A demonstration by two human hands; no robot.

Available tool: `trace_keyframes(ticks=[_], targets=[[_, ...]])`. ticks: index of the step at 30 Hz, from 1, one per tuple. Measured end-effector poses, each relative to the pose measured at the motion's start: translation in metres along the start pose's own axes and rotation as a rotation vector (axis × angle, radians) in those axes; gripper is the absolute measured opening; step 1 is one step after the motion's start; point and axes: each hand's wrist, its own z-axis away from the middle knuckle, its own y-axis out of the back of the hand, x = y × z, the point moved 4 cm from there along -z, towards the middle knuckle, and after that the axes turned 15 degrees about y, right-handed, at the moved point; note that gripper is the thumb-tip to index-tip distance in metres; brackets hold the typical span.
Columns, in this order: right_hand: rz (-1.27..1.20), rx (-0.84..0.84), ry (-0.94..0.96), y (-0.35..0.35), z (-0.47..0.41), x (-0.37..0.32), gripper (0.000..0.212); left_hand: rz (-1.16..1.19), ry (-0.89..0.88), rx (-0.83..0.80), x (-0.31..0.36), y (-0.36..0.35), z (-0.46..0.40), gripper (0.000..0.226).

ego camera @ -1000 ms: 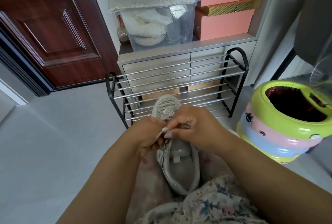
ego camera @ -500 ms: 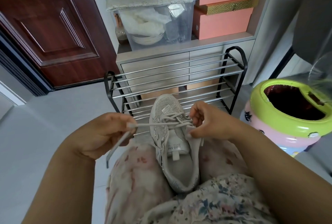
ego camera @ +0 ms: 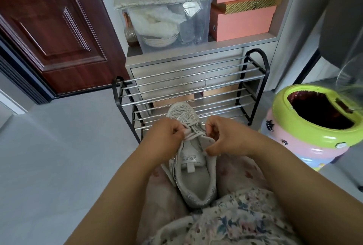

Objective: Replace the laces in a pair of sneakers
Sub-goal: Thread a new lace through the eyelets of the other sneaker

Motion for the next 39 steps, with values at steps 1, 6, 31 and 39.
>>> trace_keyframes(ticks=[1, 6, 31, 39], targets=[[0.012, 0.0, -0.004, 0.0, 0.0, 0.001, 0.035, 0.113, 0.037, -0.062, -0.002, 0.008, 0.004, 0.028], [-0.016, 0.024, -0.022, 0.0, -0.003, 0.004, 0.038, 0.278, 0.044, 0.067, -0.006, 0.055, 0.012, 0.025], [0.054, -0.024, 0.09, 0.001, -0.003, -0.002, 0.03, 0.113, 0.271, -0.155, -0.031, 0.044, -0.009, 0.019], [0.064, 0.027, 0.155, 0.001, 0.0, -0.002, 0.031, -0.072, -0.001, 0.115, -0.001, 0.004, 0.003, 0.035]])
